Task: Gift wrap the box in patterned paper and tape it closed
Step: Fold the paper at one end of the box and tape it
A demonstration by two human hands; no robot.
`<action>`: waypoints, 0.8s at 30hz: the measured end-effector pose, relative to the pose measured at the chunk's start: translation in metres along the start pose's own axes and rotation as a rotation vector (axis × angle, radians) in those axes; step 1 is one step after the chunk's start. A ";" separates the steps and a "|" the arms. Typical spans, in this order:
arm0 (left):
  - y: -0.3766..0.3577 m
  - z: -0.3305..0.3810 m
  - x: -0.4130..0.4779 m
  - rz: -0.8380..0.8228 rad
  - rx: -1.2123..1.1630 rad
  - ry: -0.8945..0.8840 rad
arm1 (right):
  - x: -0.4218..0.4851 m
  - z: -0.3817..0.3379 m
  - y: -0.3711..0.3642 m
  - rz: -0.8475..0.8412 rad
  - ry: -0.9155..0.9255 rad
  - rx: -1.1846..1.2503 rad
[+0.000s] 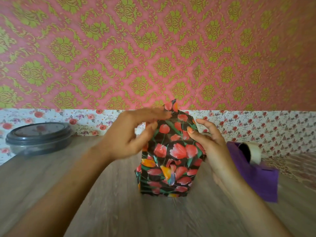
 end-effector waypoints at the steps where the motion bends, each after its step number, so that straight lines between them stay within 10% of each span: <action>1: -0.005 0.002 -0.009 -0.046 0.025 -0.065 | 0.003 0.001 -0.001 -0.011 0.000 -0.009; 9: -0.023 -0.015 -0.034 -0.063 0.024 -0.117 | 0.016 0.005 -0.006 -0.056 0.002 0.034; 16: -0.026 -0.018 -0.032 0.109 -0.220 0.032 | 0.010 -0.022 0.008 -0.214 0.602 -0.209; 24: -0.027 -0.019 -0.033 0.200 -0.335 0.243 | 0.006 -0.015 -0.005 -0.445 0.688 -0.241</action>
Point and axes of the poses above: each hand's wrist, its own x-axis towards the middle knuckle, its own y-axis out of the back of the hand, z = x × y, the point moved 5 cm from there along x, towards the middle knuckle, and after that the axes turned 5 degrees about z, right-handed, at the moved point
